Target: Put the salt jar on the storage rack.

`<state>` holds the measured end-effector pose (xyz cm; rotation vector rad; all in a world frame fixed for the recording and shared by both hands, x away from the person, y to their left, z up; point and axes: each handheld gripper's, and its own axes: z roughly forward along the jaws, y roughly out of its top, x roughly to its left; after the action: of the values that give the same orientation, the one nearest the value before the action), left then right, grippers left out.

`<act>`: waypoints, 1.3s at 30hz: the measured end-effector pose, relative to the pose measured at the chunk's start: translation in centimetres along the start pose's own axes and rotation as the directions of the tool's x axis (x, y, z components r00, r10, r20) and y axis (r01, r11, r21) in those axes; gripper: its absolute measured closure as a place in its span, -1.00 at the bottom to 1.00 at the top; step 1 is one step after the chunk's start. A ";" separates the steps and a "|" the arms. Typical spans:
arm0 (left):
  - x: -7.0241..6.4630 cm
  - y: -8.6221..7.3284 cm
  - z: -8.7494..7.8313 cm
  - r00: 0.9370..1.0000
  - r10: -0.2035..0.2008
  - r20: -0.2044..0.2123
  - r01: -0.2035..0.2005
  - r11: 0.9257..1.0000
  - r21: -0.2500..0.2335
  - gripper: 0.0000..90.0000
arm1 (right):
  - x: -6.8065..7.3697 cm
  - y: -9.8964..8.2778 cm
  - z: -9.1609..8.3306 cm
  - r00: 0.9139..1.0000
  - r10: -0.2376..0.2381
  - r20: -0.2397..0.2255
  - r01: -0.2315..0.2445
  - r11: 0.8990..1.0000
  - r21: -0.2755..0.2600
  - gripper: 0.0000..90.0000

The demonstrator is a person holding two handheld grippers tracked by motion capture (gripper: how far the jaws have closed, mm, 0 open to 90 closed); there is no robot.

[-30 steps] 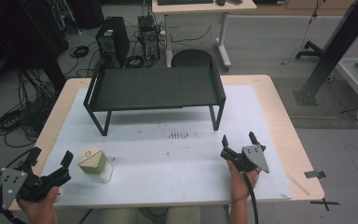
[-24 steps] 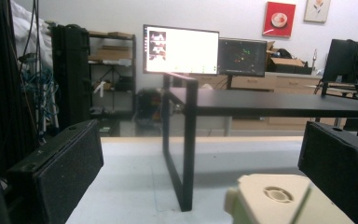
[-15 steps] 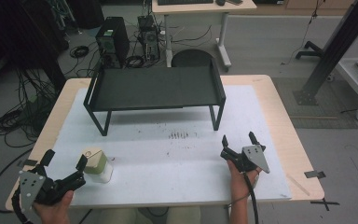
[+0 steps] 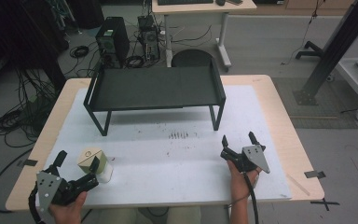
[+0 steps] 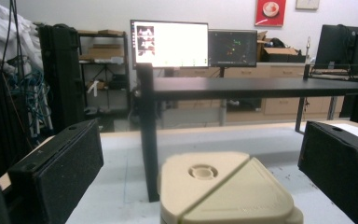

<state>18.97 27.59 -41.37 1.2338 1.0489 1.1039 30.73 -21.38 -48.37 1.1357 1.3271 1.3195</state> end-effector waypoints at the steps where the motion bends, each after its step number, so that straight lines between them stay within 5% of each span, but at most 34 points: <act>1: -0.1 -0.2 0.0 1.000 -0.001 -0.002 0.001 1.000 0.002 -0.99 | 0.0 0.0 0.0 1.000 0.000 0.000 0.000 1.000 0.000 -0.90; 20: -1.1 -3.3 1.0 1.000 0.017 -0.018 -0.017 1.000 0.027 -0.99 | 0.0 0.0 0.0 1.000 0.004 -0.003 -0.004 1.000 -0.002 -0.89; 39: -1.3 -4.5 1.7 1.000 0.017 -0.023 -0.016 0.999 0.040 -0.99 | 0.0 0.0 0.0 1.000 0.002 -0.004 -0.002 1.000 -0.002 -0.89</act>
<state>20.64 25.97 -45.78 1.2656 1.0842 1.1170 30.69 -21.37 -48.38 1.1335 1.3275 1.3246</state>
